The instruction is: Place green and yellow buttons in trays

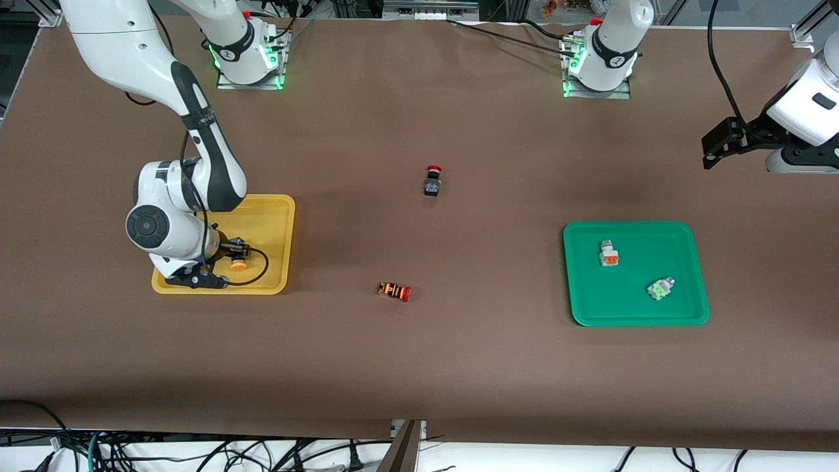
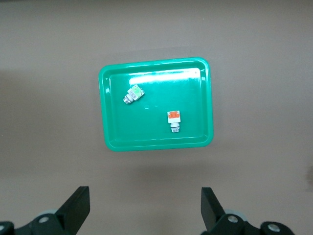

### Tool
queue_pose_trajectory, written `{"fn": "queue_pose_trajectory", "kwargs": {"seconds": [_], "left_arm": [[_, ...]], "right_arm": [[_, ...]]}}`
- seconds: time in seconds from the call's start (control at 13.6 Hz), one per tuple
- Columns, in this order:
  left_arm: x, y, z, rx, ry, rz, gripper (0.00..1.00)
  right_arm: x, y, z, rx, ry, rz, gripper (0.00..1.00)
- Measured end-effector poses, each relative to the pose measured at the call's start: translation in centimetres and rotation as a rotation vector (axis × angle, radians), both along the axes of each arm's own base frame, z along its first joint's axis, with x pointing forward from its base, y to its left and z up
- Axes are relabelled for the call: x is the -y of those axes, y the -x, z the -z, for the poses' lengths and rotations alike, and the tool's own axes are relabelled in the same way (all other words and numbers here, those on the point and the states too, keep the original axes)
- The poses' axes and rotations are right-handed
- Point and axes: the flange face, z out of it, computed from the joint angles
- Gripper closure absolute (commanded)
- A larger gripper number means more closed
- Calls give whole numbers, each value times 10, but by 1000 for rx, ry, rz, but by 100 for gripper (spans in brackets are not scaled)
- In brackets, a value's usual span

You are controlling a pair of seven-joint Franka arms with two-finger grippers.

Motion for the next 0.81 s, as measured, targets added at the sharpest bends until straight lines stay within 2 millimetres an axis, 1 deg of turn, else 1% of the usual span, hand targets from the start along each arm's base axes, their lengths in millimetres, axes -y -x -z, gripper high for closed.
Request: {"fn": "queue_pose_trajectory", "kwargs": {"seconds": [0.15, 0.29, 0.51, 0.81], "left_arm": [[0, 0, 0, 0, 0, 0, 0], [0, 0, 0, -2, 0, 0, 0], [0, 1, 1, -9, -1, 0, 0], [0, 2, 1, -18, -1, -1, 0]], "right_arm": [[1, -3, -14, 24, -5, 2, 1], [6, -11, -38, 67, -14, -2, 1], [22, -23, -95, 114, -31, -26, 1], [48, -31, -182, 68, -43, -40, 1]]}}
